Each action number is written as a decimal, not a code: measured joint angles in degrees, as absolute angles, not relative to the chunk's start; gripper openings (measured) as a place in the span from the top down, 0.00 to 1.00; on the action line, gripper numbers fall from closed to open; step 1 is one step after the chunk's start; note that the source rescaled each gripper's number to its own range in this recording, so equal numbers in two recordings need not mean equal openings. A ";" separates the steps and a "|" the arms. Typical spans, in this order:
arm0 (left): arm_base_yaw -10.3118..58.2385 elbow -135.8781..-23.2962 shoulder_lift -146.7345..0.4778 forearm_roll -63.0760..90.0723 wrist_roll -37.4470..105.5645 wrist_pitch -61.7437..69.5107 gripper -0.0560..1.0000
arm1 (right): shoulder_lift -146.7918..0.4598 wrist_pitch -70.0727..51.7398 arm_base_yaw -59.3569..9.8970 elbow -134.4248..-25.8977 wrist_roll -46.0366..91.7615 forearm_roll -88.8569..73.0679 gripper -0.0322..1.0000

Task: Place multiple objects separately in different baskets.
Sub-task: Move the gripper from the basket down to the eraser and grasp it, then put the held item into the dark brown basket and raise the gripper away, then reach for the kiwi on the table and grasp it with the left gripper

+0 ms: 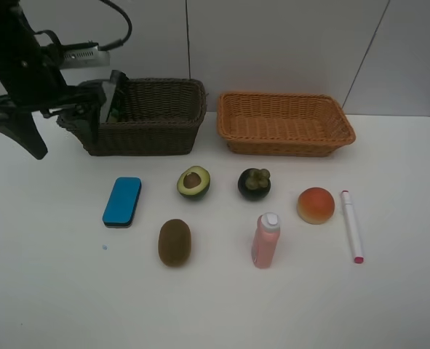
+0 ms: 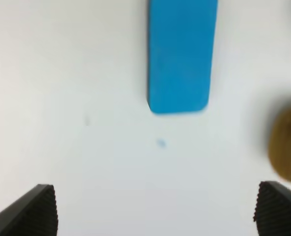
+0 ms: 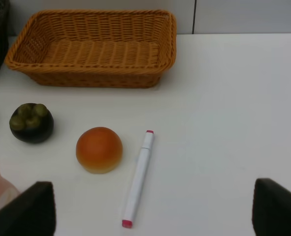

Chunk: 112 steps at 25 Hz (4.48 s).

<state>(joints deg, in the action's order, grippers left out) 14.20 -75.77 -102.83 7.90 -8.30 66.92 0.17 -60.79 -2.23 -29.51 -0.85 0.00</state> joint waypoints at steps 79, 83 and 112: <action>13.64 -122.67 -131.70 1.97 -16.03 67.14 0.14 | 0.17 -60.79 -2.23 -29.51 -0.85 0.00 0.00; 14.85 -124.11 -131.05 6.26 -13.20 68.61 0.14 | 0.17 -60.79 -2.23 -29.51 -0.85 0.00 0.00; 42.47 -65.99 -107.72 8.27 -25.71 51.94 0.14 | 0.17 -60.79 -2.23 -29.51 -0.85 0.00 0.00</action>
